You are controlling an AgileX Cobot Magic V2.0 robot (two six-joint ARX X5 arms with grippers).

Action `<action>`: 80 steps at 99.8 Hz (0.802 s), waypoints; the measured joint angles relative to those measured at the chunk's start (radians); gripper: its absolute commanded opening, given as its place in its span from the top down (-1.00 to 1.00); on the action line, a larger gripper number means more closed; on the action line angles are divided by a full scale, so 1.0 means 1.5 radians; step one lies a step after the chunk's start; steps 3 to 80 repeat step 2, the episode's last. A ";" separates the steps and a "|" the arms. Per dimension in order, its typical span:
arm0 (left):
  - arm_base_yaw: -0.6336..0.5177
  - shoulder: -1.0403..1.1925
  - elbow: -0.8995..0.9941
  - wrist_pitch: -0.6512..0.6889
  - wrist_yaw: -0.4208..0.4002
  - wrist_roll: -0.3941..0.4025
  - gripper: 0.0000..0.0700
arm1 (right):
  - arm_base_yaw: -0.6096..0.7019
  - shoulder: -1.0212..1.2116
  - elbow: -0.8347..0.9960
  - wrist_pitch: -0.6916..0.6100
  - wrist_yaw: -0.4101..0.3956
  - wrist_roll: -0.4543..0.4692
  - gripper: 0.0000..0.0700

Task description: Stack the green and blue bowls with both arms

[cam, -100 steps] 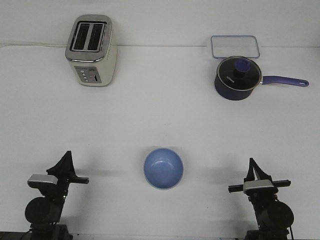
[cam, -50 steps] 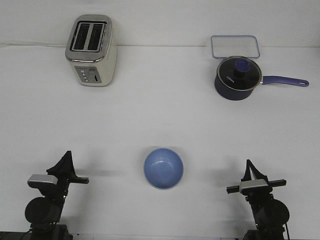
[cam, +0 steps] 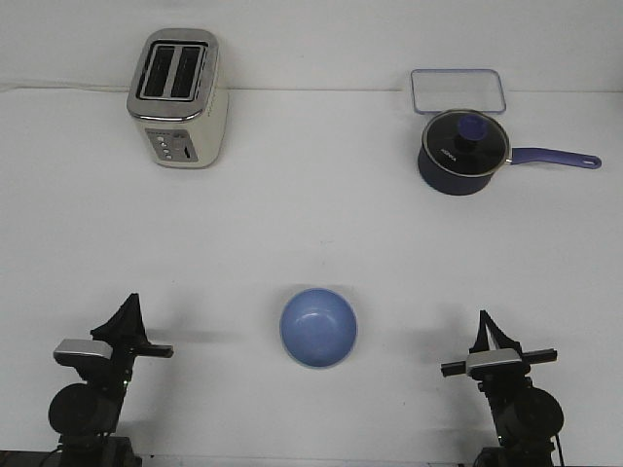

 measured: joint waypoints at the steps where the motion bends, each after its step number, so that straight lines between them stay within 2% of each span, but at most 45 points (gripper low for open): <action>1: 0.000 0.000 0.000 0.000 0.000 0.000 0.96 | 0.000 0.000 0.000 0.000 0.000 0.000 1.00; 80: 0.000 0.000 0.000 0.000 0.000 0.000 0.96 | 0.000 0.000 0.000 0.000 0.000 0.000 1.00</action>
